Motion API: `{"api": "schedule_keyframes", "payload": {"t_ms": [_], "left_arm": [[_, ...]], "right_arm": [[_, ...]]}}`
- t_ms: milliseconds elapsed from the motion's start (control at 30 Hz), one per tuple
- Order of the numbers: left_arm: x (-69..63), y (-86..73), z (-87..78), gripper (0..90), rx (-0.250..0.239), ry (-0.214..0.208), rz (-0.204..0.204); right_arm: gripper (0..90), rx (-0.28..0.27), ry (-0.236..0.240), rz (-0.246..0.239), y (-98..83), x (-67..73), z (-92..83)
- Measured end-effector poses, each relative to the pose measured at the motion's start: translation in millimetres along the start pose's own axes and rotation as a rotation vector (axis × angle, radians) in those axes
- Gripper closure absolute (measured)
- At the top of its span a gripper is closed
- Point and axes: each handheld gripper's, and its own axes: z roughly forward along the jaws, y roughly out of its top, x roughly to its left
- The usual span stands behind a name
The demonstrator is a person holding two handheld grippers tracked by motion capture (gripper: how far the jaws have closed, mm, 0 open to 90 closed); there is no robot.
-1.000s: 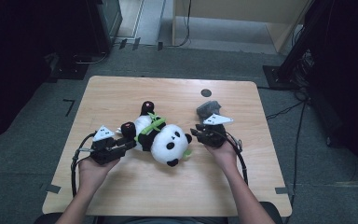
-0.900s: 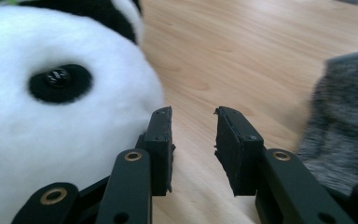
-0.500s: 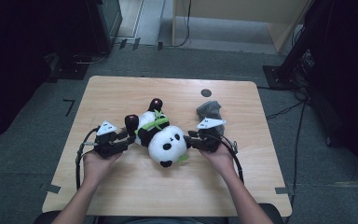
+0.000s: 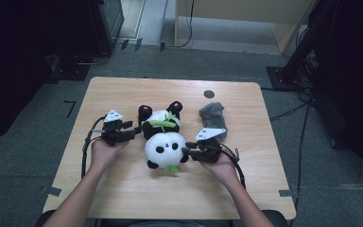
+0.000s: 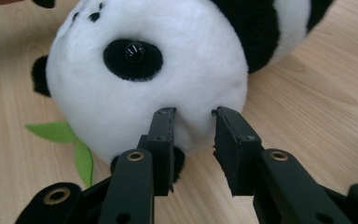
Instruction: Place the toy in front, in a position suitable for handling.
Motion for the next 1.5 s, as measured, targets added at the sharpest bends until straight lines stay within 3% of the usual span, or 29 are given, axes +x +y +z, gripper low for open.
{"api": "schedule_keyframes", "payload": {"t_ms": [167,400,567,700,833,867,933,1000,1100,1133,1167,1200,1300,1400,1500], "left_arm": [[3.8,6.5,6.6,46.6,0.007,-0.007,0.015],[8.9,19.6,24.3,46.1,0.01,-0.043,-0.004],[8.8,26.6,35.3,43.7,0.016,-0.026,-0.055],[6.1,28.8,39.5,43.1,0.003,-0.018,-0.048],[7.1,32.0,39.2,35.5,0.01,0.028,-0.006],[10.0,32.5,36.1,35.4,0.008,0.042,0.016],[11.0,32.6,34.5,35.3,0.009,0.051,0.022],[13.5,33.2,27.1,34.0,0.046,0.07,0.027],[13.8,32.1,19.6,32.5,0.073,0.077,0.039],[13.4,29.8,15.2,33.2,0.062,0.077,0.04],[13.1,26.8,8.2,34.2,0.045,0.061,0.016],[13.1,26.8,8.2,34.5,0.045,0.061,0.016],[10.3,21.4,-6.1,33.9,0.024,0.046,-0.029],[6.0,17.6,-13.6,33.6,0.018,0.04,-0.028],[-1.0,11.2,-23.9,33.6,0.015,0.048,-0.009]], "right_arm": [[66.7,-0.003,0.029,-0.007,-0.1,7.8,4.0],[63.4,-0.002,0.056,-0.032,-0.4,20.4,11.5],[60.1,-0.015,0.063,-0.062,0.6,35.6,20.5],[60.4,-0.02,0.077,-0.074,0.1,42.0,26.4],[59.9,-0.031,0.086,-0.055,0.1,44.7,26.9],[58.6,-0.04,0.082,-0.041,0.6,42.9,22.0],[58.0,-0.044,0.072,-0.043,0.7,41.9,19.4],[57.9,-0.082,0.034,-0.034,-0.2,33.5,6.3],[58.6,-0.087,-0.001,-0.019,-1.6,26.2,0.0],[59.3,-0.096,-0.027,0.005,-2.7,17.8,-3.4],[60.0,-0.099,-0.034,0.014,-3.0,14.9,-4.3],[60.0,-0.099,-0.034,0.014,-3.0,14.9,-4.3],[59.0,-0.114,-0.102,0.023,-1.5,3.3,-7.3],[54.2,-0.13,-0.142,0.029,1.8,-6.2,-10.6],[53.0,-0.133,-0.146,0.035,3.6,-15.7,-12.7]]}}
